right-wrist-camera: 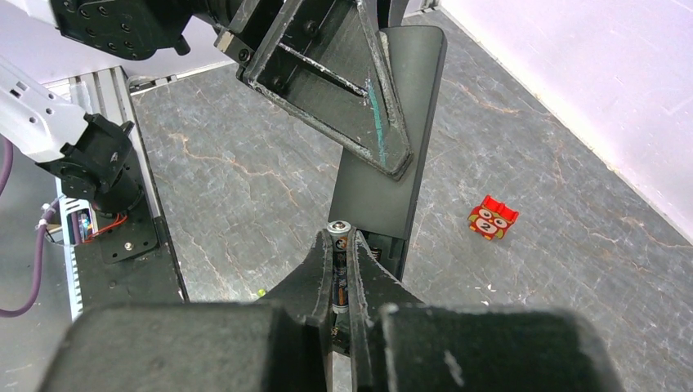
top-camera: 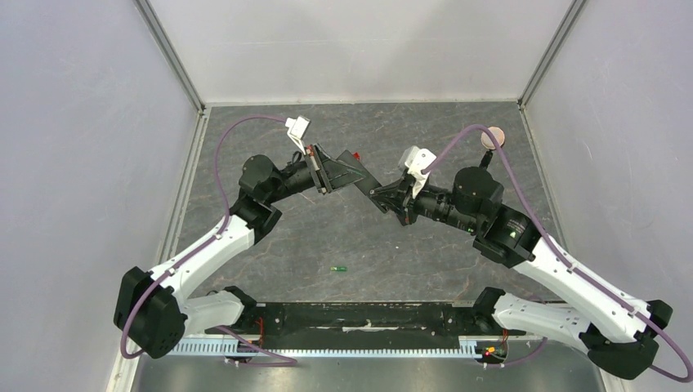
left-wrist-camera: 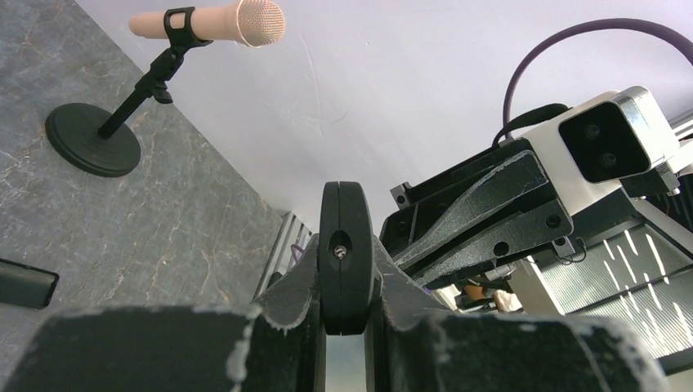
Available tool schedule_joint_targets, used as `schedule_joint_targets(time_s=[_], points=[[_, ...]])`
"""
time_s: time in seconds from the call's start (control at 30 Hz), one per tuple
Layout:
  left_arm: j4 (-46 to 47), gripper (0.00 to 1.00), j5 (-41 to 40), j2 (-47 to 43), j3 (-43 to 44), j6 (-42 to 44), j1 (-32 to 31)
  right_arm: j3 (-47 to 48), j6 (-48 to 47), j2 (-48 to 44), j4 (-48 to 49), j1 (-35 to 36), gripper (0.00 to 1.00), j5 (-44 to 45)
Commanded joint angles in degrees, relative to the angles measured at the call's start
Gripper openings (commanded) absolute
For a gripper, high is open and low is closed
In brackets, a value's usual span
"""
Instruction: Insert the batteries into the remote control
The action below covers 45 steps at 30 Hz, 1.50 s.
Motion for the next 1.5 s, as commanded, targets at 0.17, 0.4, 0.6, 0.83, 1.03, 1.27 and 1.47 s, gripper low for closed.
schedule_joint_targets(time_s=[0.17, 0.4, 0.6, 0.83, 1.03, 1.27, 1.47], points=[[4.0, 0.02, -1.55, -2.41, 0.93, 0.15, 0.16, 3.12, -0.99, 1.64, -6.63, 0.14, 0.05, 2.95], [-0.45, 0.02, -0.05, -3.07, 1.94, 5.94, 0.2, 4.86, -0.84, 3.56, -9.35, 0.14, 0.05, 3.58], [-2.11, 0.02, -0.23, -3.45, 2.26, 7.35, 0.21, 5.39, -1.42, 4.32, -10.9, 0.14, 0.05, 3.62], [0.03, 0.02, -1.42, -3.42, 2.08, 4.78, 0.15, 4.92, -0.58, 4.34, -10.48, 0.14, 0.11, 3.94], [0.29, 0.02, -1.35, -3.52, 1.83, 4.28, 0.19, 4.73, 3.72, 4.65, -8.33, 0.14, 0.24, 8.58], [-0.16, 0.02, -1.92, -3.4, 1.2, 4.19, 0.19, 4.74, 4.45, 3.93, -7.17, 0.14, 0.31, 9.11], [-1.65, 0.02, -2.62, -3.38, 1.36, 5.13, 0.21, 5.62, 5.63, 1.96, -7.3, 0.15, 0.48, 11.19]])
